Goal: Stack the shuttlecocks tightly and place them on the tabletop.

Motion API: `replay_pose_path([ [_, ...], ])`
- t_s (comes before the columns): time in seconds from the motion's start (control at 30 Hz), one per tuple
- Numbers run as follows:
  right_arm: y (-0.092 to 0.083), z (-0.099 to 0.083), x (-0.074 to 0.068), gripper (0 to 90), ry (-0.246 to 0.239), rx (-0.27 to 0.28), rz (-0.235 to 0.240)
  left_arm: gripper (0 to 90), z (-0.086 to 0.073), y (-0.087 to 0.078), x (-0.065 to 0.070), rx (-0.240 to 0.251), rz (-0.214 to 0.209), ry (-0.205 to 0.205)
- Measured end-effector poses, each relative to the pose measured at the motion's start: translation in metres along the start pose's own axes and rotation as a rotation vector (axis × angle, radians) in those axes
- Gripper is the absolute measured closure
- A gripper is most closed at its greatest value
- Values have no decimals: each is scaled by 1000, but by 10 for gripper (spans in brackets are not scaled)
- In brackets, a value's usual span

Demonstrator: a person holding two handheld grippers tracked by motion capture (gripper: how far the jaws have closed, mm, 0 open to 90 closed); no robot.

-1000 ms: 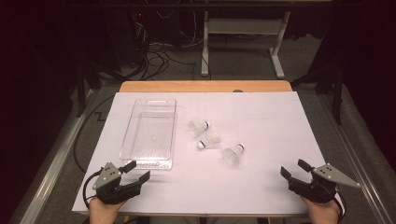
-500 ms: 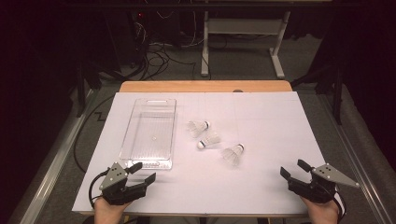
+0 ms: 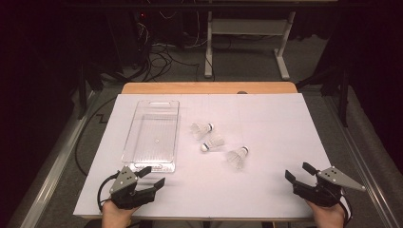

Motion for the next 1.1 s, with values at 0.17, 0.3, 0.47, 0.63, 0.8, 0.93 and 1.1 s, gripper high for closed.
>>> replay_pose_path([
  [0.17, 0, 0, 0, 266, -2, 0, 2, 354, 1, 3, 4, -4, -9, 4],
  [0.3, 0, 0, 0, 266, 0, 0, 2, 353, 2, 6, 7, -7, -17, 6],
  [0.47, 1, 0, 0, 266, 0, -1, 3, 351, 3, 8, 9, -10, -22, 10],
  [0.63, 1, 0, 0, 266, 2, -1, 4, 351, 3, 11, 12, -14, -29, 16],
  [0.8, 1, 0, 0, 266, 1, -1, 4, 351, 4, 13, 15, -17, -35, 21],
  [0.93, 1, 0, 0, 266, 1, -2, 4, 352, 5, 15, 17, -19, -40, 26],
  [1.1, 1, 0, 0, 266, 2, -1, 5, 352, 6, 18, 20, -24, -46, 32],
])
Point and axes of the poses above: each handheld gripper's, and its own axes: y roughly forward along the jaws, z roughly out of its top, x roughly to its right, the point moved 8 cm from there along y, roughly forward along the jaws, and after that the axes turned 6 degrees about -x, right-handed, at the moved point
